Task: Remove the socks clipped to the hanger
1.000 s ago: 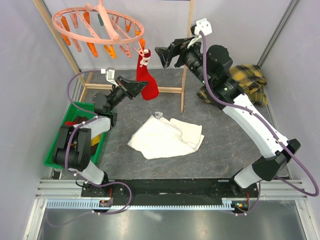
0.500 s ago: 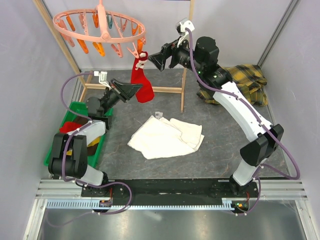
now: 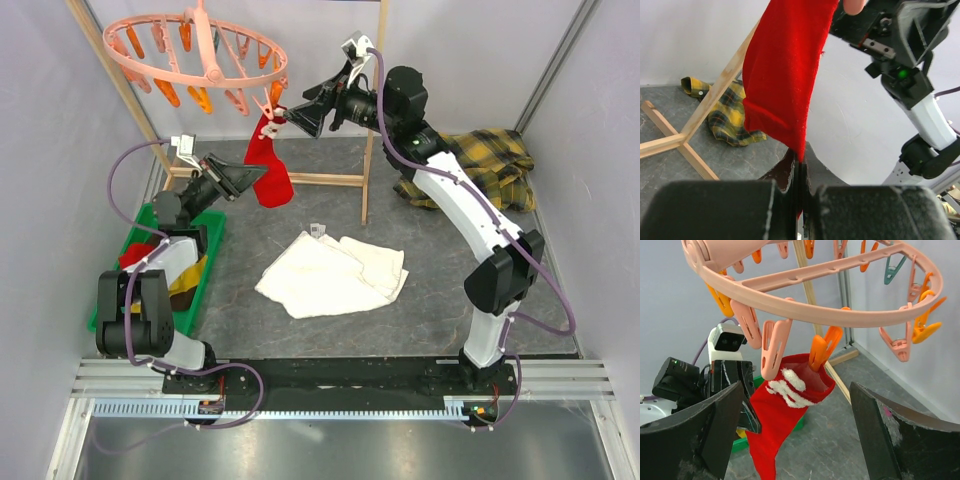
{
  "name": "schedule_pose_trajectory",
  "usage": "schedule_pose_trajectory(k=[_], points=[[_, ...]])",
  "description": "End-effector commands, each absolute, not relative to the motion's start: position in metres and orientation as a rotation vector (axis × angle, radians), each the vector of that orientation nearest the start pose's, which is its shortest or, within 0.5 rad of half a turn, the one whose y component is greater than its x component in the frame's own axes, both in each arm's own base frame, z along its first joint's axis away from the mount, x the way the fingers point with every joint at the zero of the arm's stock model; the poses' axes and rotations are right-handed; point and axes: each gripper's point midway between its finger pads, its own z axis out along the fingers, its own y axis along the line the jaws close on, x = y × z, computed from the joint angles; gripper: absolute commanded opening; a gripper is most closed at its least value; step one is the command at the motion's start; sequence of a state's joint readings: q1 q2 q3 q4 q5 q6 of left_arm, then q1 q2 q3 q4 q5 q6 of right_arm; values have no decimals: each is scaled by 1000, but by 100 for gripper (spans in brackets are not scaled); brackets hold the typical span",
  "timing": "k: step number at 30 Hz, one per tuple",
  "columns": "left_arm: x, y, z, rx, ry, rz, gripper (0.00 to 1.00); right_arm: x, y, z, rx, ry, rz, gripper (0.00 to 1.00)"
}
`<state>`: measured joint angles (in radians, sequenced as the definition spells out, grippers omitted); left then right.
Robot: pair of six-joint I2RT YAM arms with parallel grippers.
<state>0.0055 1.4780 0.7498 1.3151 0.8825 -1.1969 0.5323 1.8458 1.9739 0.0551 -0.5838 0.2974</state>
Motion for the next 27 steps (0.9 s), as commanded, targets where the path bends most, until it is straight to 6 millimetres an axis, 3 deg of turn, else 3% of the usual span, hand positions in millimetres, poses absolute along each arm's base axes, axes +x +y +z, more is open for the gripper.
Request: schedule_pose_trajectory(k=[1, 17, 21, 27], points=[[327, -155, 379, 368, 1180, -1441, 2, 408, 376, 487, -689, 1233, 1160, 94], [335, -139, 376, 335, 1282, -1454, 2, 438, 386, 474, -640, 1167, 1274, 90], [338, -140, 371, 332, 1318, -1461, 2, 442, 390, 471, -661, 1146, 1275, 83], [339, -140, 373, 350, 1337, -1463, 2, 445, 397, 462, -707, 1096, 1292, 87]])
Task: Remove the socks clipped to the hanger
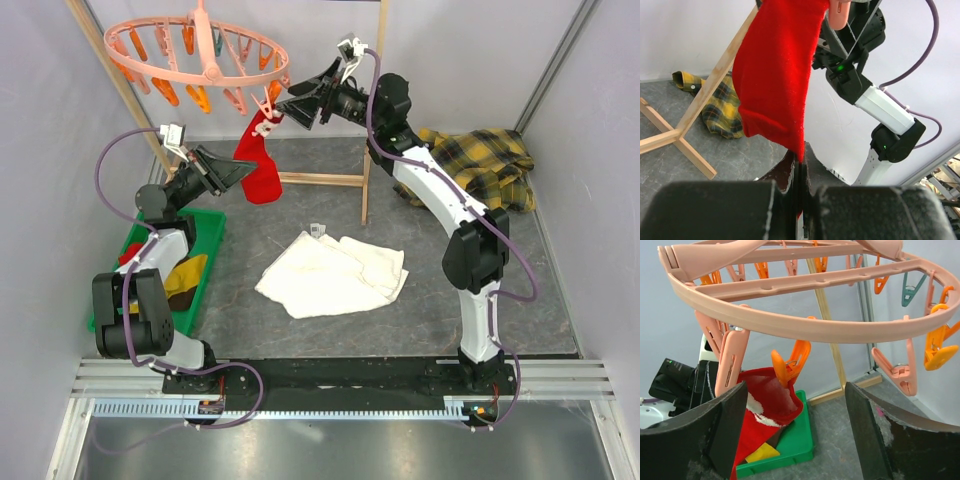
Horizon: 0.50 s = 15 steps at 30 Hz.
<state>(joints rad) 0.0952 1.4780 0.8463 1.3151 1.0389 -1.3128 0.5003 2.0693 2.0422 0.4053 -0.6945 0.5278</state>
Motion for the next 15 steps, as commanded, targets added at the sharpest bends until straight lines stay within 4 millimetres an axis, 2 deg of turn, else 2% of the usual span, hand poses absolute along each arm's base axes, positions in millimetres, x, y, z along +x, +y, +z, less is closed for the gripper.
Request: schedule_pose_trajectory(k=[1, 8, 15], points=[[340, -141, 372, 347, 1346, -1465, 2, 443, 398, 463, -713, 1082, 1299, 88], [342, -141, 364, 355, 1378, -1460, 2, 446, 404, 461, -693, 1070, 1361, 87], [351, -140, 343, 376, 1405, -1400, 2, 443, 405, 441, -718, 1106, 1365, 83]])
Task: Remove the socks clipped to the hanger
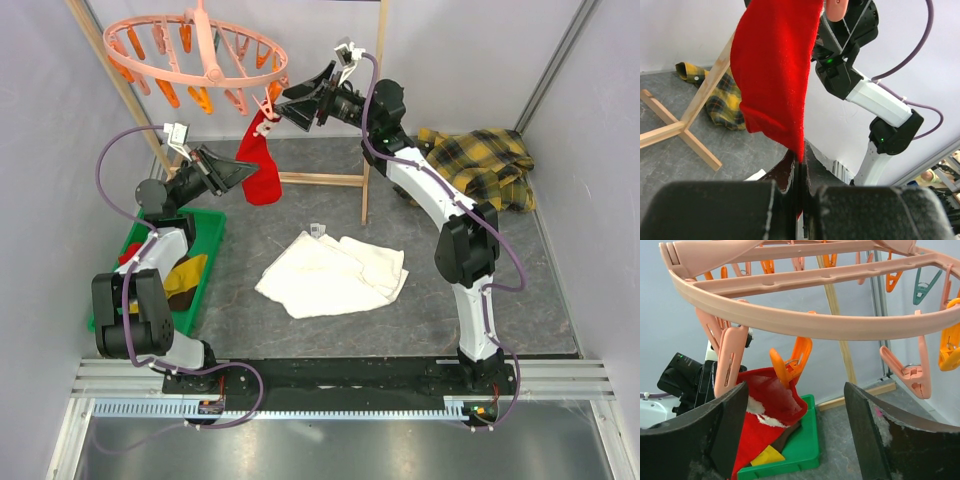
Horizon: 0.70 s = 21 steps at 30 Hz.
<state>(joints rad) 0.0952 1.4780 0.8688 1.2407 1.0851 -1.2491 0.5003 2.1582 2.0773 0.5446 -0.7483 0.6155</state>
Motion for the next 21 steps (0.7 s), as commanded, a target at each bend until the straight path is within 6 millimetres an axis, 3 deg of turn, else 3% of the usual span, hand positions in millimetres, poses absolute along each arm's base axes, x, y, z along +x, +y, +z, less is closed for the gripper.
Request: schedule_pose_trajectory(k=[1, 8, 21], points=[[352, -140, 342, 373, 1407, -1400, 2, 444, 405, 440, -724, 1110, 1360, 81], [355, -140, 347, 392, 1398, -1408, 2, 445, 408, 423, -776, 1154, 1332, 69], [355, -141, 345, 426, 1400, -1399, 2, 444, 408, 408, -800, 1194, 1313, 69]])
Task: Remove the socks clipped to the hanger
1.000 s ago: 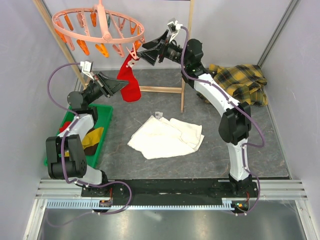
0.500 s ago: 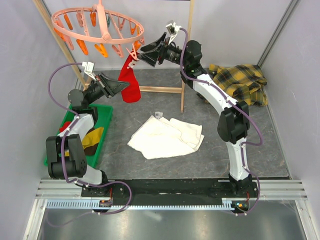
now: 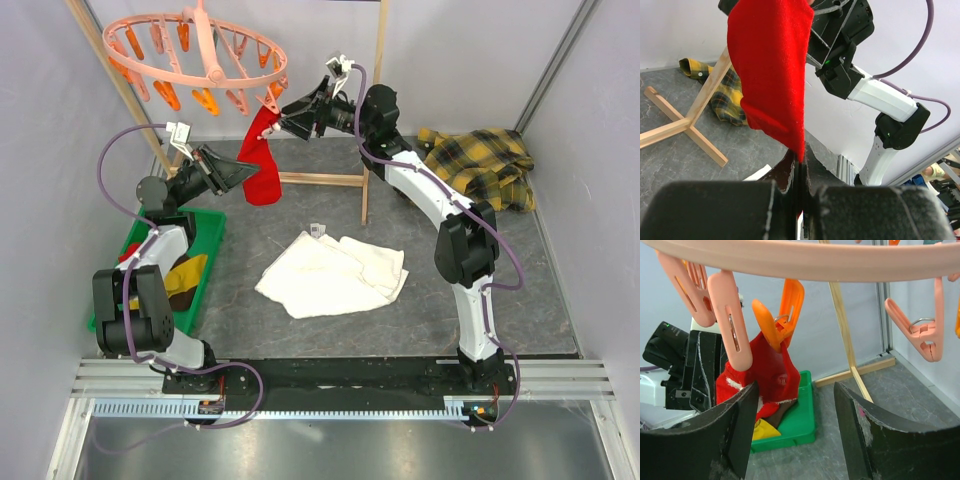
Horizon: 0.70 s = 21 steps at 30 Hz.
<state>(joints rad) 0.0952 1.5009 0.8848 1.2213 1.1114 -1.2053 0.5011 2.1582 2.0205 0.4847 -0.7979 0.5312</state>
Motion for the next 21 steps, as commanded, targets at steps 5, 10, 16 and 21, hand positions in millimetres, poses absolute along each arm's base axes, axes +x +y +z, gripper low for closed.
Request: schedule_pose_trajectory(k=[5, 10, 16, 21], points=[[356, -141, 346, 436, 1401, -1390, 2, 445, 407, 407, -799, 1204, 1308, 69], [356, -141, 350, 445, 1394, -1386, 2, 448, 401, 423, -766, 1179, 1286, 78], [355, -142, 351, 450, 1393, -1398, 2, 447, 395, 444, -761, 1083, 1323, 88], [352, -142, 353, 461, 1391, -1411, 2, 441, 395, 459, -785, 980, 1332, 96]])
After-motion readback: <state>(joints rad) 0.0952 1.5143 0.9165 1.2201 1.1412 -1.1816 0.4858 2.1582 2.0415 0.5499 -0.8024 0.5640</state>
